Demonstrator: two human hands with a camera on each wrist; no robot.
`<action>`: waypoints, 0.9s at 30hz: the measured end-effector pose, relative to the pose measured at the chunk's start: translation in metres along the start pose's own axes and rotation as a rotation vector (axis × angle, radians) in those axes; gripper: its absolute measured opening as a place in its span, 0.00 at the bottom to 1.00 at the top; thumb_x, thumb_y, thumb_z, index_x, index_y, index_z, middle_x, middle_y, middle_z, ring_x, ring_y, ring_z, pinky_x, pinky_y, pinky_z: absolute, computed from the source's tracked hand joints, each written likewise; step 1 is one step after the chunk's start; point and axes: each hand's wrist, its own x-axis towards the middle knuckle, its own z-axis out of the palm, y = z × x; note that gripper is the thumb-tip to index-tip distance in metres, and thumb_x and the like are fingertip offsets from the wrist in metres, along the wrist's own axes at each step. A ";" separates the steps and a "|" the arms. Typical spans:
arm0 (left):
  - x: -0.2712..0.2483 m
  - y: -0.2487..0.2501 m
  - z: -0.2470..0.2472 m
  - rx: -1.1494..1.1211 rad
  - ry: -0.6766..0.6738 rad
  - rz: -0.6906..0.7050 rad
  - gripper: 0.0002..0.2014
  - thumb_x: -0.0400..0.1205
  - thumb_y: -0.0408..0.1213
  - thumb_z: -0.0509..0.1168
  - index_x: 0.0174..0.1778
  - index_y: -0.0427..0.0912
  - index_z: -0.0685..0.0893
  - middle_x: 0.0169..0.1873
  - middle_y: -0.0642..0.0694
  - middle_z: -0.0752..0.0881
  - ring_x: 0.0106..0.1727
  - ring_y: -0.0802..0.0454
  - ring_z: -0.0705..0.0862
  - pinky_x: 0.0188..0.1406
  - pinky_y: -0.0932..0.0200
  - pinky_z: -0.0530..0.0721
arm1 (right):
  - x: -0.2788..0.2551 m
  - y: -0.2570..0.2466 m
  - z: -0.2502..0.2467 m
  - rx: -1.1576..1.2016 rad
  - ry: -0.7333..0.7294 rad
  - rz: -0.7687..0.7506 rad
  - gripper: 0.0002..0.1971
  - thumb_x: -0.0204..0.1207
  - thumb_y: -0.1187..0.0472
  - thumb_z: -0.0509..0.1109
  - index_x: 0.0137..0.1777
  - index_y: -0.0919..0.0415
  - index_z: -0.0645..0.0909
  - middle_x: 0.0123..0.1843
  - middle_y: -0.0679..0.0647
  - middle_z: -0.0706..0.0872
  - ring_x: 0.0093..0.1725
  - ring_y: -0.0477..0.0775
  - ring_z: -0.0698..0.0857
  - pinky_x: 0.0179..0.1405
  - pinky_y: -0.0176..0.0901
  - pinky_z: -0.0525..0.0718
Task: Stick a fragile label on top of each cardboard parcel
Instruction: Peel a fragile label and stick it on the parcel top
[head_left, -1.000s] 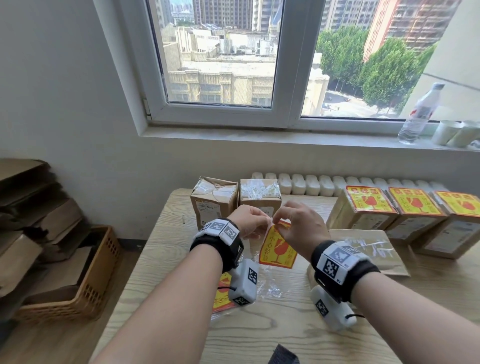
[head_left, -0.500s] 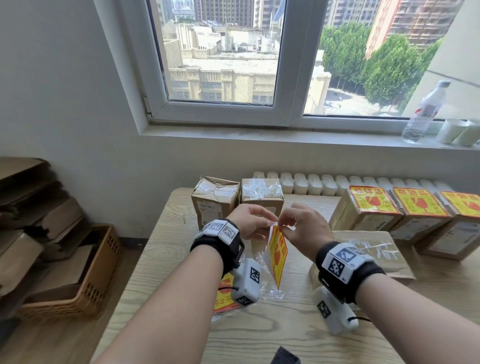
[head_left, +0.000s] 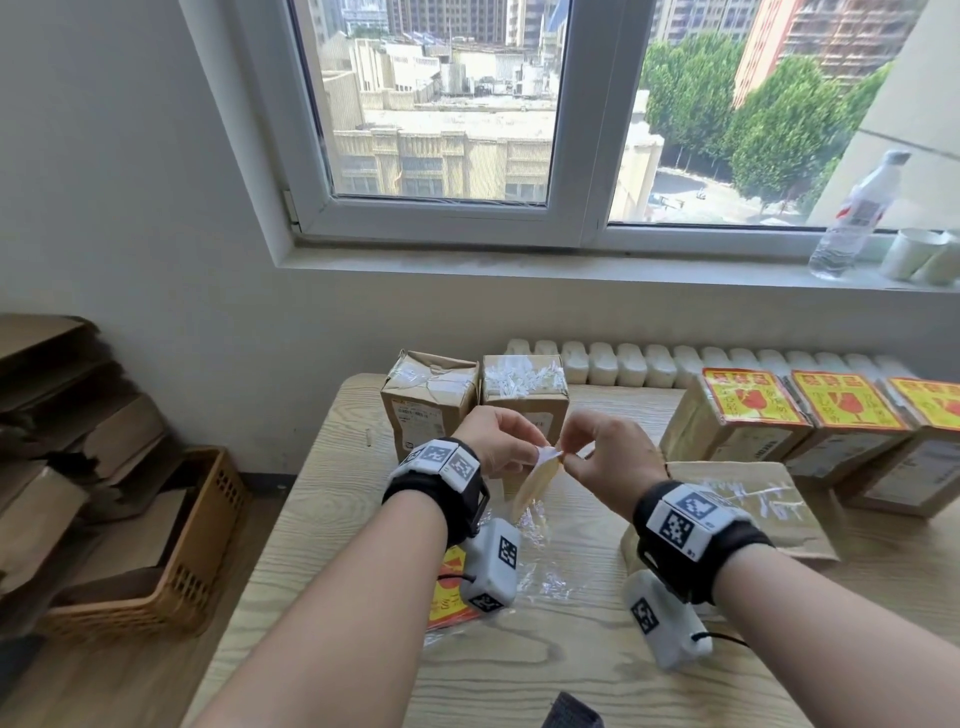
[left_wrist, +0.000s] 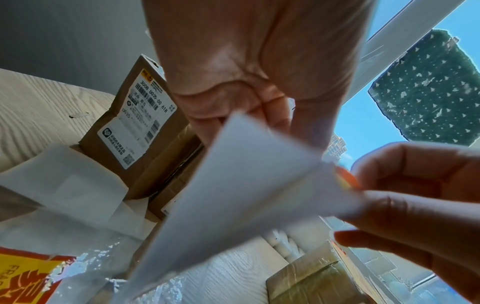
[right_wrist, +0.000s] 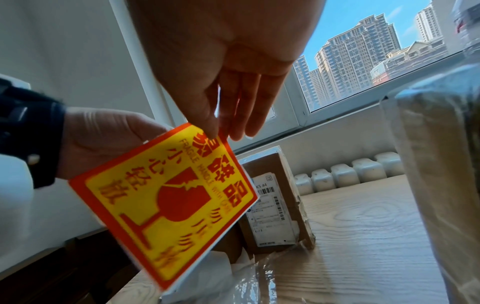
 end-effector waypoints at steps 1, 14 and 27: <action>0.000 0.001 0.000 -0.005 -0.002 0.000 0.05 0.72 0.26 0.74 0.38 0.41 0.88 0.33 0.49 0.86 0.34 0.56 0.83 0.35 0.64 0.86 | 0.000 0.001 0.000 -0.001 0.002 0.000 0.06 0.72 0.61 0.73 0.40 0.49 0.81 0.41 0.43 0.88 0.42 0.45 0.85 0.32 0.28 0.73; 0.010 -0.008 -0.003 -0.106 0.001 -0.059 0.12 0.72 0.23 0.75 0.33 0.42 0.80 0.50 0.36 0.89 0.51 0.43 0.88 0.51 0.47 0.89 | 0.011 0.014 0.008 0.072 -0.054 0.082 0.09 0.72 0.64 0.73 0.41 0.47 0.79 0.37 0.42 0.84 0.40 0.44 0.82 0.37 0.32 0.77; 0.010 -0.040 -0.035 0.085 0.230 -0.182 0.14 0.75 0.22 0.70 0.54 0.39 0.83 0.53 0.40 0.85 0.57 0.42 0.84 0.51 0.51 0.86 | 0.020 0.026 0.016 0.066 -0.066 0.214 0.13 0.74 0.68 0.71 0.50 0.49 0.77 0.52 0.49 0.81 0.48 0.49 0.84 0.41 0.40 0.88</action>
